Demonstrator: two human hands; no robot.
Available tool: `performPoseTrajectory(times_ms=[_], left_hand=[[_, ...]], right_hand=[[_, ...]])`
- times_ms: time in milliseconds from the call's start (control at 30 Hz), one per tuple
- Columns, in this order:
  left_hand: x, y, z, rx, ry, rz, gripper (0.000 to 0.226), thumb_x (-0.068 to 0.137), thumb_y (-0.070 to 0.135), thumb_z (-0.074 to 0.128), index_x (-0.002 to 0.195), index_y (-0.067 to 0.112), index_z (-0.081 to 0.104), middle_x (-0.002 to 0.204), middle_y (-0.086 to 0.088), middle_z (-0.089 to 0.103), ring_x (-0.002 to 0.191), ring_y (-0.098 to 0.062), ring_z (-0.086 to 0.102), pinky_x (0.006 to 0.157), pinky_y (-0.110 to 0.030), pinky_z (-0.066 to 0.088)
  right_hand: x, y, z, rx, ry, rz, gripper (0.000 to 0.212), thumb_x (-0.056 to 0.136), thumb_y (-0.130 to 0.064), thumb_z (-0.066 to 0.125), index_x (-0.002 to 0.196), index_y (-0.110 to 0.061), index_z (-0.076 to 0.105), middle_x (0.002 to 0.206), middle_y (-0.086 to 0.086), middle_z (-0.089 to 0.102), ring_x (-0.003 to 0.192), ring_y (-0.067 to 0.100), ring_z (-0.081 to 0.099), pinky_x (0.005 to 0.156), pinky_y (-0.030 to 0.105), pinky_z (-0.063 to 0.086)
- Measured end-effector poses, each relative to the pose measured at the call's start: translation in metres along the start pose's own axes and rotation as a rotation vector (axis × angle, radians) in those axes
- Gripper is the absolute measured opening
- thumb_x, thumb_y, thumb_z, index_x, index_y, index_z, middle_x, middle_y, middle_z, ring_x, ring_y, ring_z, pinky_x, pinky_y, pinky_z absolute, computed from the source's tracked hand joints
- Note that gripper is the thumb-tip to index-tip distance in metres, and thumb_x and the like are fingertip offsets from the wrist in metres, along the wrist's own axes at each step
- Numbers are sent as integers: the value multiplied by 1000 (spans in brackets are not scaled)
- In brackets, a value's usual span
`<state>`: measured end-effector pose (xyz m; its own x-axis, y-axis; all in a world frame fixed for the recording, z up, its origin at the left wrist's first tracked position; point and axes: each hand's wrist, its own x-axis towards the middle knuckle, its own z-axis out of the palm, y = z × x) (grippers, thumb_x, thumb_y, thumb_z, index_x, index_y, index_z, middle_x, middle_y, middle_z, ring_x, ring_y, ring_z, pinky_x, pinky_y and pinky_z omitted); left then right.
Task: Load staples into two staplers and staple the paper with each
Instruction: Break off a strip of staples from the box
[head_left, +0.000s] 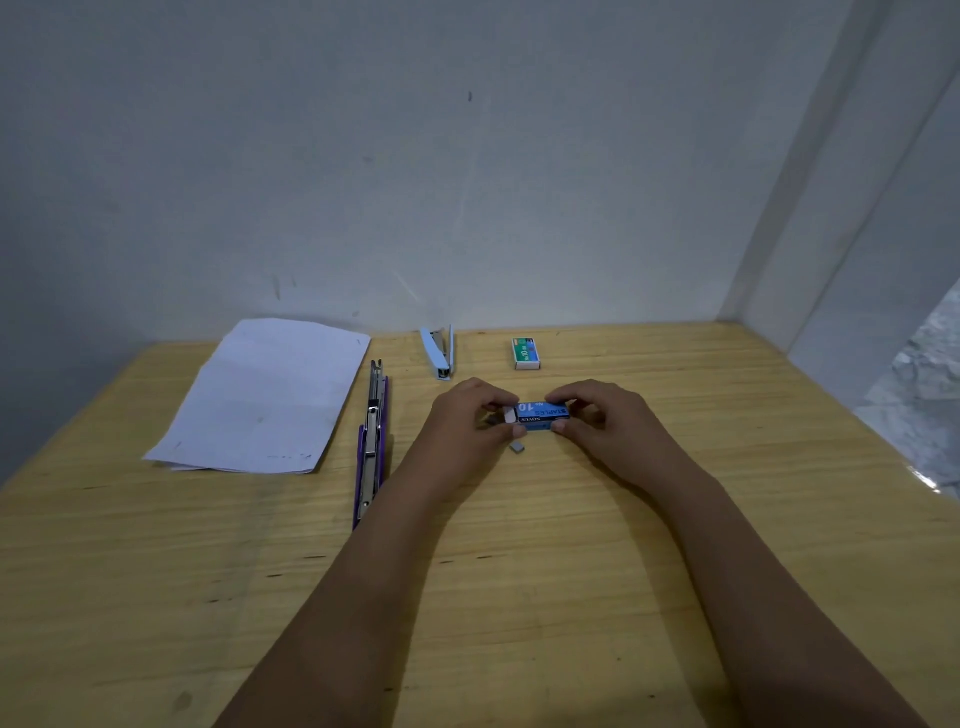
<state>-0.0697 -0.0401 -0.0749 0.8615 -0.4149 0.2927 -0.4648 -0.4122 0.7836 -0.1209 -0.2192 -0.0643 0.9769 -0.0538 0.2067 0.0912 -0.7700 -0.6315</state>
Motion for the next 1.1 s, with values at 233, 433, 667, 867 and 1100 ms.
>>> performPoseTrajectory(times_ms=[233, 433, 667, 867, 1100], left_hand=[[0, -2, -1, -22, -6, 4, 29, 80, 17, 71, 109, 15, 67, 102, 8, 59, 92, 0, 53, 78, -4, 40], [0, -3, -1, -9, -5, -1, 27, 80, 18, 71, 107, 17, 66, 104, 8, 59, 94, -1, 52, 76, -4, 40], [1, -2, 1, -60, 18, -24, 27, 76, 21, 75, 102, 16, 67, 101, 5, 63, 93, -5, 57, 74, -4, 45], [1, 1, 0, -45, 13, -50, 29, 77, 17, 74, 105, 13, 67, 105, -1, 64, 97, -12, 58, 84, -22, 48], [1, 0, -1, -49, 12, -56, 34, 77, 17, 74, 110, 12, 67, 107, -1, 64, 96, -10, 57, 76, -12, 43]], right_hand=[[-6, 12, -17, 88, 6, 94, 28, 85, -15, 66, 111, -24, 64, 112, -9, 61, 105, 5, 53, 76, 3, 34], [-7, 5, -14, 61, 83, 60, 21, 87, -21, 63, 107, -28, 63, 108, -14, 56, 101, 3, 49, 75, 11, 36], [11, -31, 5, -41, 89, 69, 7, 84, -23, 65, 78, -27, 65, 93, -5, 54, 88, 7, 49, 60, 15, 32], [31, -47, 16, -172, -60, 223, 8, 78, -24, 69, 72, -19, 67, 84, -1, 62, 83, 15, 58, 65, 27, 48], [37, -55, 15, -173, -80, 324, 10, 76, -22, 70, 79, -13, 70, 79, 2, 63, 80, 17, 58, 57, 23, 40]])
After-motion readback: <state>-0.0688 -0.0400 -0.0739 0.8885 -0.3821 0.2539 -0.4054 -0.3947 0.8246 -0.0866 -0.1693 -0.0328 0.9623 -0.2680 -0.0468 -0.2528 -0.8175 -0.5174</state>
